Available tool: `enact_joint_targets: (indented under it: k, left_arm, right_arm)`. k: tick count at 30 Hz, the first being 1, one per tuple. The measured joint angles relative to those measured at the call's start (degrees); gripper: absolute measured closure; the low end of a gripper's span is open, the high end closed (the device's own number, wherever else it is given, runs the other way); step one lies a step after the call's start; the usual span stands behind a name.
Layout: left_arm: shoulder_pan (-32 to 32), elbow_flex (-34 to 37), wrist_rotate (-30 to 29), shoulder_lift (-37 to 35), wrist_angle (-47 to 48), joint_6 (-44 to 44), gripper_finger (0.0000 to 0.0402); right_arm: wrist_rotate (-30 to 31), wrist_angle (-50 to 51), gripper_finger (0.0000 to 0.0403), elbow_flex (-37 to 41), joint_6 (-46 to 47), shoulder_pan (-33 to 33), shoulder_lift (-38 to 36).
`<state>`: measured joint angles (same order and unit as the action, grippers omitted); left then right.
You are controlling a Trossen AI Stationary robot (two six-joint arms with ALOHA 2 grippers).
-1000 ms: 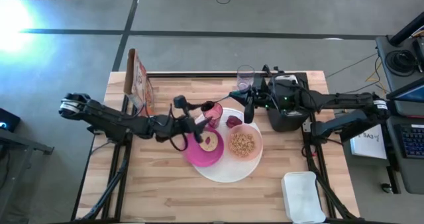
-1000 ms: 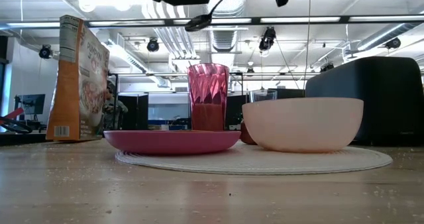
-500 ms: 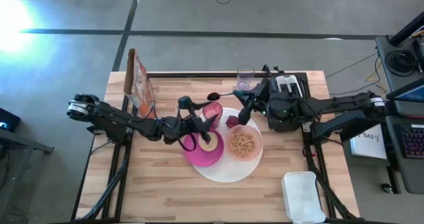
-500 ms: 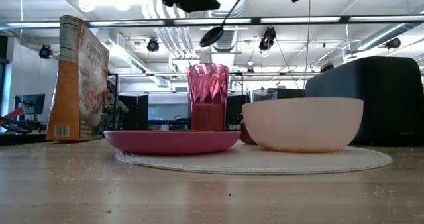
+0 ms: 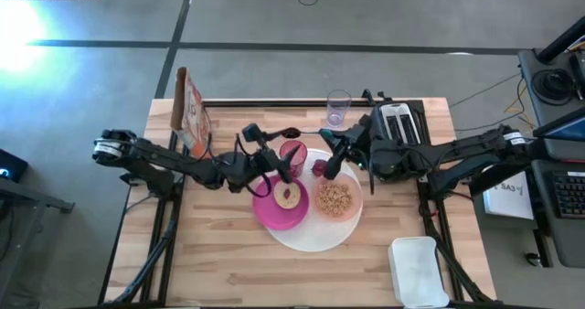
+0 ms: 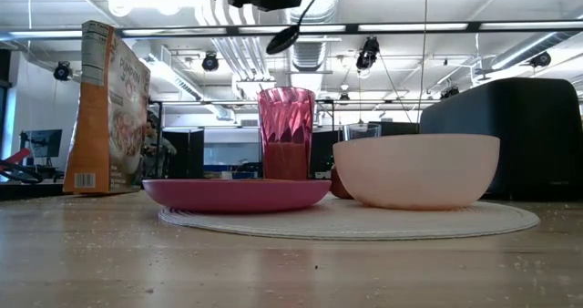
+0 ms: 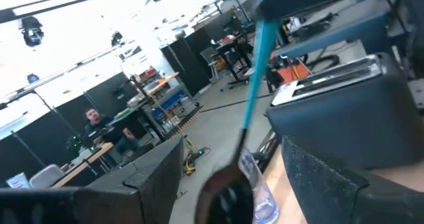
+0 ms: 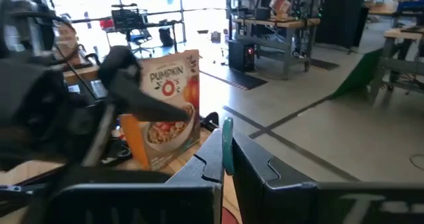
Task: Arrange a breakfast setting
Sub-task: Put the blue spoon on the white table mat right beside to the light orange bowl
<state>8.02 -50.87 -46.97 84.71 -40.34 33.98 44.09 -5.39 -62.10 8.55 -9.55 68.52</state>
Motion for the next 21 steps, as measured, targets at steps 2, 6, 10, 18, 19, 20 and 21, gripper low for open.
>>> enact_joint_targets:
  k: [2,6,10,18,19,20,21]
  left_arm:
    - [-0.8,0.0,1.2,0.0,-0.1,-0.6,0.0174]
    - [-1.9,0.0,3.9,0.0,0.0,-2.3,0.0207]
    - [-2.5,0.0,4.1,0.0,-0.1,-2.0,0.0238]
    - [-4.0,0.0,4.1,0.0,-0.1,-0.3,0.0271]
    - [-4.2,0.0,4.1,0.0,-0.1,0.2,0.0275]
    - [-4.4,0.0,4.2,0.0,0.0,0.5,0.0279]
    - [-4.6,0.0,4.4,0.0,0.0,0.9,0.0283]
  right_arm:
    - [0.0,-1.8,0.0394,0.0,-0.7,-0.5,0.6]
    - [-0.4,-5.1,0.0394,0.0,-2.6,-1.0,1.2]
    - [-0.5,-6.5,0.0394,0.0,-3.3,-1.2,1.4]
    - [-1.1,-7.4,0.0394,0.0,-4.6,-1.5,1.8]
    - [-1.2,-7.4,0.0394,0.0,-4.6,-1.5,1.8]
    - [-1.9,-7.4,0.0394,0.0,-4.8,-1.5,1.8]
    - [-2.7,-7.4,0.0394,0.0,-5.0,-1.4,1.8]
